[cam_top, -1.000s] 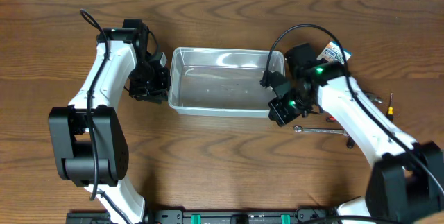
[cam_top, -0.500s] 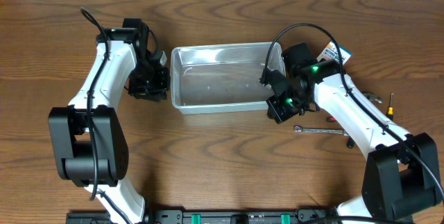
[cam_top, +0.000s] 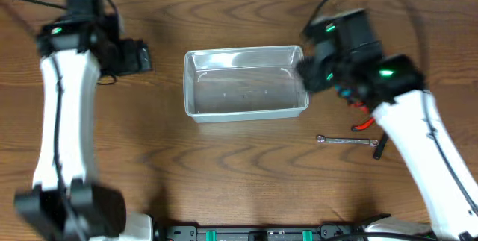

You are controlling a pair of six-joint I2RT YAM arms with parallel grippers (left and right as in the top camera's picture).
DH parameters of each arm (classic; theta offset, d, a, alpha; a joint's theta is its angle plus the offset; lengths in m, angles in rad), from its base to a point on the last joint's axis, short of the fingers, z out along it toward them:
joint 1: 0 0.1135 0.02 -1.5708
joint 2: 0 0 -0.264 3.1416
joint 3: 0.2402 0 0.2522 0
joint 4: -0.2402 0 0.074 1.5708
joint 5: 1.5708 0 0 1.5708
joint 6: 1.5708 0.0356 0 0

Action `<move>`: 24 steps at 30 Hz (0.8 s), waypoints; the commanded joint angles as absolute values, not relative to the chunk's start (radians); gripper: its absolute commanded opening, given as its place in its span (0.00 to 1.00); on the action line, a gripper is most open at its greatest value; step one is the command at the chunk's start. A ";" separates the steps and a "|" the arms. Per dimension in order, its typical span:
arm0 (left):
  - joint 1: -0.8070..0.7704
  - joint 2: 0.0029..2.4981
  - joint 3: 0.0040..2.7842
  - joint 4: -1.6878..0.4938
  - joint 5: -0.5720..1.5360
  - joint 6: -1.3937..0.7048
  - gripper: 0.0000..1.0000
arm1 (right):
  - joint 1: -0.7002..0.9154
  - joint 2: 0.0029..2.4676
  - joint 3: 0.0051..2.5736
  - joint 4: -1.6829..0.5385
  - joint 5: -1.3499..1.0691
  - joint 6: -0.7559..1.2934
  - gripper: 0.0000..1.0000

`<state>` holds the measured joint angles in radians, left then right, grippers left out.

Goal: Pack container

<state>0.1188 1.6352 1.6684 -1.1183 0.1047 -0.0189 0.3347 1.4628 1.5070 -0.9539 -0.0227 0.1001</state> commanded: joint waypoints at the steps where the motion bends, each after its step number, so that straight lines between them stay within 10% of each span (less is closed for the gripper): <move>1: 0.113 1.560 1.682 -1.124 0.093 -0.028 0.98 | 0.222 1.472 1.536 -0.960 0.258 0.497 0.73; 4: 0.114 1.519 1.682 -1.133 0.093 -0.057 0.98 | 0.100 1.506 1.536 -0.955 0.211 0.583 0.99; 24: 0.114 1.503 1.681 -1.215 0.093 -0.062 0.98 | -0.112 1.848 1.770 -0.989 -0.083 0.693 0.99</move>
<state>0.1143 1.4998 1.6802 -1.2087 0.1040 -0.0525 -0.1055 1.7462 1.6672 -0.9459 -0.0715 0.6788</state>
